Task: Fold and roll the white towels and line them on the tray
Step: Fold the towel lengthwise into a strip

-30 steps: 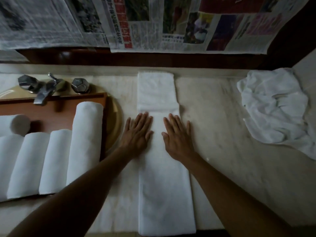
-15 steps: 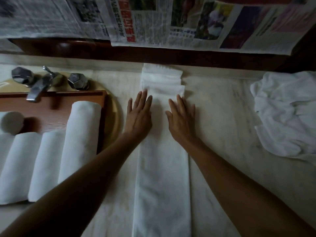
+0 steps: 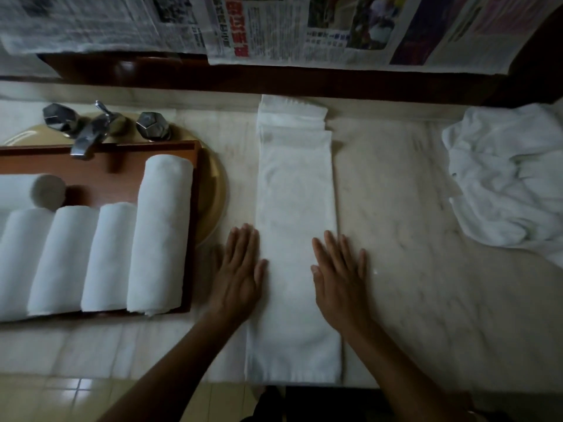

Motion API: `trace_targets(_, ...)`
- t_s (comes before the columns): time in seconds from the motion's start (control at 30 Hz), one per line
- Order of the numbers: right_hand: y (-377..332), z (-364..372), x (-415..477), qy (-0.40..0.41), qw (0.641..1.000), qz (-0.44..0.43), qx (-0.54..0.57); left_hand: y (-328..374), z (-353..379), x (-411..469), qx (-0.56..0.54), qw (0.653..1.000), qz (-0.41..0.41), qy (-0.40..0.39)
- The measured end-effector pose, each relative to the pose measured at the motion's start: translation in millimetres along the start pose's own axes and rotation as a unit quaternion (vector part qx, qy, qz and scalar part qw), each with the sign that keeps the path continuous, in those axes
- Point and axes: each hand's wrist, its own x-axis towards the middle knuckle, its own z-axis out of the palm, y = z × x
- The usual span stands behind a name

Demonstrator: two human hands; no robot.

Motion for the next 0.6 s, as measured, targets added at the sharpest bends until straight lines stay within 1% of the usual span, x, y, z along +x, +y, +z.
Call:
trace_targets(0.1, -9, -3, -18, 0.013, 0.999, 0.039, 0.005, 9, -8, -18, -0.021, 0.999, 0.013, 0.030)
trace_targets(0.17, -23, -3, -41, 0.012, 0.999, 0.019, 0.032, 32, -7, -43, -0.027, 0.998, 0.044, 0.036)
trace_targets(0.23, -35, -1, -60, -0.002, 0.999, -0.014, 0.046, 46, 5, -69, -0.026, 0.996, 0.089, 0.013)
trace_targets(0.3, -38, 0, -61, -0.018, 0.998, -0.026, 0.047, 43, 16, -78, -0.009, 0.994, 0.112, -0.012)
trace_targets(0.4, -32, 0, -34, -0.017, 0.998, -0.040, 0.053, 30, 16, -54, 0.011, 0.993, 0.116, -0.031)
trace_targets(0.5, -25, 3, 0, -0.013, 0.998, -0.046, 0.047, 24, 7, -19, 0.060, 0.990, 0.118, -0.042)
trace_targets(0.6, -24, 4, 32, -0.018, 0.999, -0.045, 0.022, 14, -1, 15, 0.078, 0.991, 0.097, -0.039)
